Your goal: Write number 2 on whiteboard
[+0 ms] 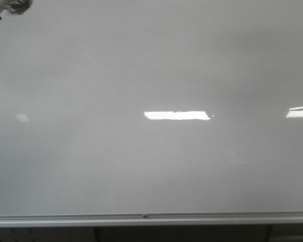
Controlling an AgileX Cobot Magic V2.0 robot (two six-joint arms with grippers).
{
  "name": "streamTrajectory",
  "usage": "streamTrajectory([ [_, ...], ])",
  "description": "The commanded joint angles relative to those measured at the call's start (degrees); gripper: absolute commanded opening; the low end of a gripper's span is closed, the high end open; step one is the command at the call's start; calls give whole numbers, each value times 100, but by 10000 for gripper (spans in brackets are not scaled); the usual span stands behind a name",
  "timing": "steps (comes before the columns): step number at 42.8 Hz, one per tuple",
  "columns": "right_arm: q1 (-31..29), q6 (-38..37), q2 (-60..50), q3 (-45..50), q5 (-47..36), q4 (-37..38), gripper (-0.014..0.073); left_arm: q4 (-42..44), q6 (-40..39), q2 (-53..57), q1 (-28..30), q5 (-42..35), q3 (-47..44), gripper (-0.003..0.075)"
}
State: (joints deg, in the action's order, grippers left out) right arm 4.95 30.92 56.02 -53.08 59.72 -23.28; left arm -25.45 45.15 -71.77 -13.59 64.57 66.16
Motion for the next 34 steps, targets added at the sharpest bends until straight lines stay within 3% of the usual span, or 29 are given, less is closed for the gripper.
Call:
streamTrajectory([
  [1, 332, 759, 148, -371, 30, -503, 540, -258, 181, 53, -552, -98, 186, 41],
  [17, 1853, 2253, 765, -1209, 328, -631, 540, 189, 263, -334, -2563, -425, 277, 41],
  [24, 2338, 2619, 990, -1364, 398, -942, 540, 229, 263, -349, -2963, -647, 331, 41],
  [34, 2630, 2875, 1141, -1364, -32, -1363, 540, 278, 263, -349, -3064, -719, 331, 41],
])
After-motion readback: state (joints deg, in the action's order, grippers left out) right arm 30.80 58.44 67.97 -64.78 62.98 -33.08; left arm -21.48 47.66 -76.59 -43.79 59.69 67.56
